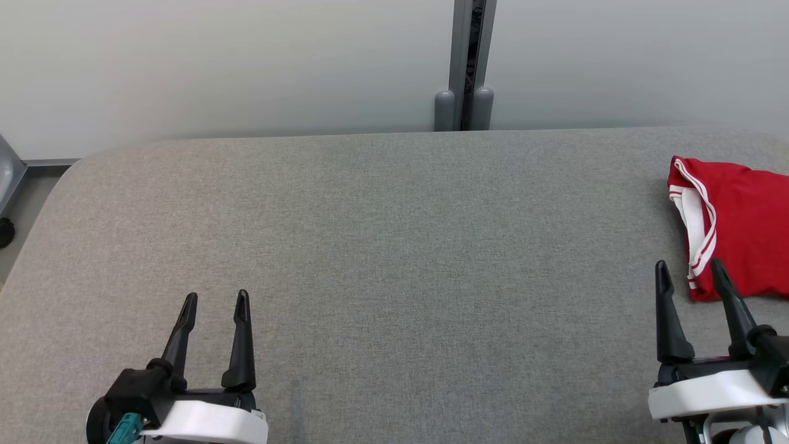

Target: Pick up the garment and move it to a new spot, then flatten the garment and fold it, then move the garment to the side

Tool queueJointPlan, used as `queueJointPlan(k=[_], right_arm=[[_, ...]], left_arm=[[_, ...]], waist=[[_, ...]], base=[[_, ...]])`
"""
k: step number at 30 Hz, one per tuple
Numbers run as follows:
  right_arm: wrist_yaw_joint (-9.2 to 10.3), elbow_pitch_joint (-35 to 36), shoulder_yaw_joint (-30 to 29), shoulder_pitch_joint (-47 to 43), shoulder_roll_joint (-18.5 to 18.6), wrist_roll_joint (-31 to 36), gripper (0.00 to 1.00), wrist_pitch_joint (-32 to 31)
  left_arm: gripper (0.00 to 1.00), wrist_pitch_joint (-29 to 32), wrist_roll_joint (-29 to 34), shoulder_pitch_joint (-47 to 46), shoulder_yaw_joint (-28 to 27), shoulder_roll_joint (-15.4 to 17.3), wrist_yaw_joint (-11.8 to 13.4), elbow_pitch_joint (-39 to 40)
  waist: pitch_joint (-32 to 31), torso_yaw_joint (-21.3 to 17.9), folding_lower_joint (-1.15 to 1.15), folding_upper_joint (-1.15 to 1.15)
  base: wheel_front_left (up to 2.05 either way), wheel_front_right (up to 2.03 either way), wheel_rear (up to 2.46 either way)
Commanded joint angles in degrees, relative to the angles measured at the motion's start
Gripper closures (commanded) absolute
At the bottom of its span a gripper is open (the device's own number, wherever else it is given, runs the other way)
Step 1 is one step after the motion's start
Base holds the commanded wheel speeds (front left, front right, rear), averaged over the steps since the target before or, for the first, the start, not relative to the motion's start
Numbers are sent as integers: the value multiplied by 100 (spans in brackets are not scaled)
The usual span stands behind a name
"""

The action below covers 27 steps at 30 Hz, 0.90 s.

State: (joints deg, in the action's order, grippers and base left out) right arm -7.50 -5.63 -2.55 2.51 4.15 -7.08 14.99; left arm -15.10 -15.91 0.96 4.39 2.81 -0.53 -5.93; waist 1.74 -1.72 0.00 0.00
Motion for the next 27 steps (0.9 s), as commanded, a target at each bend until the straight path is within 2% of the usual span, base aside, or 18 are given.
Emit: queueJointPlan(k=[1,13,19,27], right_arm=[[1,29,-4,-80,-19,21,0,22],[1,-37,-13,-74,-93,26,0,22],[1,-68,-2,-35,-102,-25,0,22],[1,-121,-25,-4,-109,-72,0,22]], left_arm=[[0,-4,60,23,-14,23,7,2],[0,-4,91,90,36,24,98,-15],[0,-4,83,49,4,24,64,-52],[0,-4,72,75,-5,24,-114,11]], waist=[[-5,15,0,0],[-24,71,0,0],[-9,83,0,0],[4,86,0,0]], base=[[0,0,0],[0,0,0],[0,0,0],[0,0,0]])
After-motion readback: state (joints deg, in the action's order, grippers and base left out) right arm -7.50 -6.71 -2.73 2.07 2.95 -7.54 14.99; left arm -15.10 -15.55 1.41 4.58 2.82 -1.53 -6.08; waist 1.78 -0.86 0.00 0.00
